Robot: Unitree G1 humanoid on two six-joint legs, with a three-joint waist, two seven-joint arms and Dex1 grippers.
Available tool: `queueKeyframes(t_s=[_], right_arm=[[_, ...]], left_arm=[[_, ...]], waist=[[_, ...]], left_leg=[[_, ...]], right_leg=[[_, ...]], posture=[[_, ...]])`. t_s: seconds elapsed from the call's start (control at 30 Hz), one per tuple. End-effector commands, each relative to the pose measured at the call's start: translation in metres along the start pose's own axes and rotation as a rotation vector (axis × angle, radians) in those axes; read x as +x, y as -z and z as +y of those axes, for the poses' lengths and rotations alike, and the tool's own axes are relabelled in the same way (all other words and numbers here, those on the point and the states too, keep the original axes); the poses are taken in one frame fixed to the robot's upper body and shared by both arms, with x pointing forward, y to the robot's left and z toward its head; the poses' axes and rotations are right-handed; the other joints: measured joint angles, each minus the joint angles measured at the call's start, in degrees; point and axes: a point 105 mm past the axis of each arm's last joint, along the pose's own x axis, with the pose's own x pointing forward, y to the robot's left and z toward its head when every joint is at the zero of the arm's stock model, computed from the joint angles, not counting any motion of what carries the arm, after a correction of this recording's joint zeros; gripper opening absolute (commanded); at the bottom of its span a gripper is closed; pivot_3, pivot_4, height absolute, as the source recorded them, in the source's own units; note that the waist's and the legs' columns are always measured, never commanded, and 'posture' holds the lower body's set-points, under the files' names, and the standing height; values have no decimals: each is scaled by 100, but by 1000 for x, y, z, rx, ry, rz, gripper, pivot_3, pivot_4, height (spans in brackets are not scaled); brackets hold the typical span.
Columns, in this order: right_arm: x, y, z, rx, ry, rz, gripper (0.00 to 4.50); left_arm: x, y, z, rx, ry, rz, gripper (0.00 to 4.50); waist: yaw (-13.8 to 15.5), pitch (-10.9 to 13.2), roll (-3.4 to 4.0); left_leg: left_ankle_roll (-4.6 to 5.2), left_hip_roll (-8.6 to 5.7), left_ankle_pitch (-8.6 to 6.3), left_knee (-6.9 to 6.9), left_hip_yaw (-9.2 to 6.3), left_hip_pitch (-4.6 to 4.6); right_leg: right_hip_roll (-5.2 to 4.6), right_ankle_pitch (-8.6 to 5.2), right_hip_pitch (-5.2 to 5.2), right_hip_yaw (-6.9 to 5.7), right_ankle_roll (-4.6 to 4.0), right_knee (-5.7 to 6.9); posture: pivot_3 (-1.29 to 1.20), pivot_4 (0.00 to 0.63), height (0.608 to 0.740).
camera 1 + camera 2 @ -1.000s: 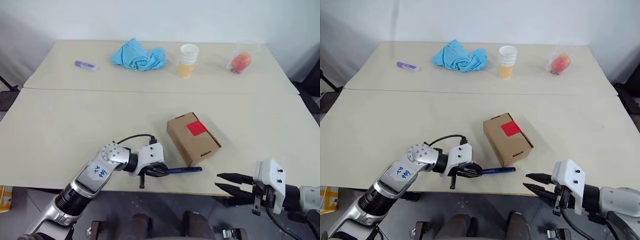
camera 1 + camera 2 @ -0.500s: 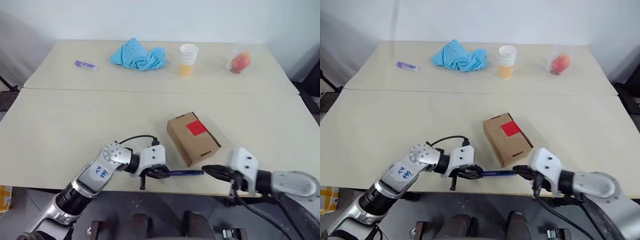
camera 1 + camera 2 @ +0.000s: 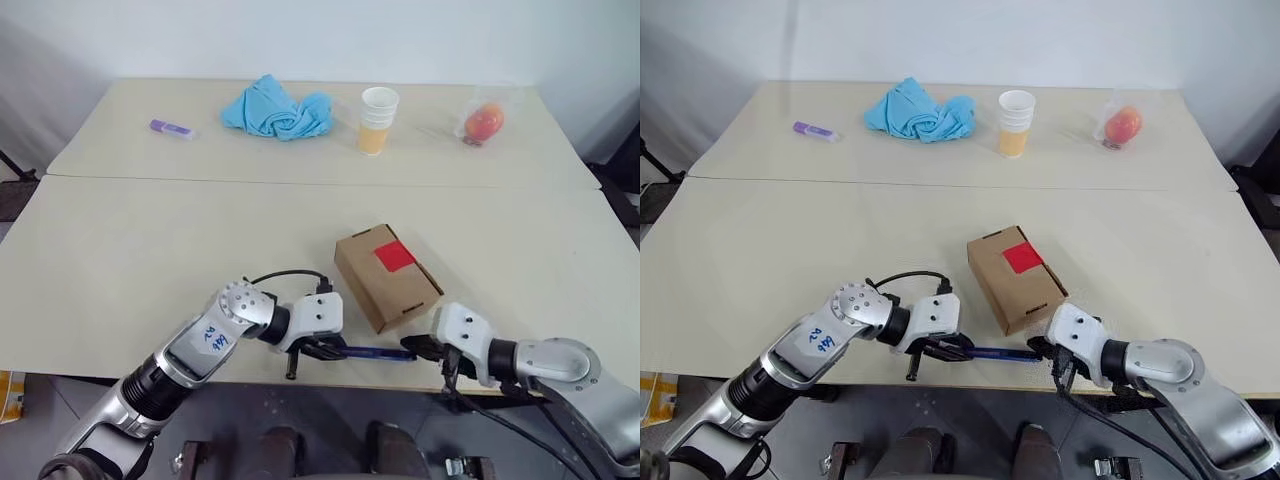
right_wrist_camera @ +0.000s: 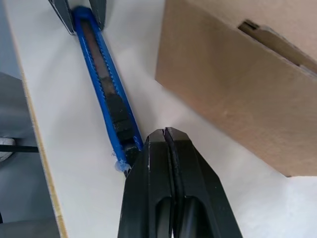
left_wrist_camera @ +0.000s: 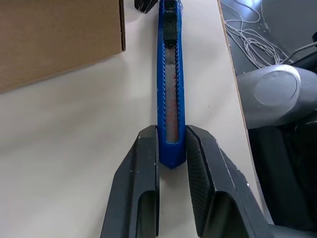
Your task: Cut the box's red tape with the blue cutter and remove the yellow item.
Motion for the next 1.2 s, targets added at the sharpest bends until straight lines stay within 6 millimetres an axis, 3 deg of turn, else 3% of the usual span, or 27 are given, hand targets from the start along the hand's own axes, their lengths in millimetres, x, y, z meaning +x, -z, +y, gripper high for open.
queueKeyframes(t_s=[0.03, 0.67, 1.03, 1.2], right_arm=[[-10, -16, -3, -45, 1, -84, 39], [2, 8, 7, -52, -110, 0, 39], [26, -3, 21, -64, -167, -67, 39], [18, -5, 16, -68, -148, -85, 39]], left_arm=[[-2, -6, -3, 27, 2, -8, 421], [1, -10, -3, 47, 23, -6, 421], [0, -9, -4, 42, 19, 1, 421], [-3, -8, -3, 39, 8, 8, 421]], waist=[[-5, 0, 0], [-15, 0, 0], [-31, 0, 0], [-25, 0, 0]], left_leg=[[0, 0, 0, 0, 0, 0], [-1, 3, 1, 2, 0, 2], [-3, 4, 1, 3, -1, 3], [-2, 1, 1, 3, -4, 2]], right_leg=[[0, 0, 1, 0, 0, 0], [2, 0, 2, 0, 1, 1], [4, 0, 3, -1, 0, 2], [2, 0, 3, -1, 0, 1]], posture=[[0, 150, 740], [0, 150, 740], [0, 150, 740], [0, 150, 740]])
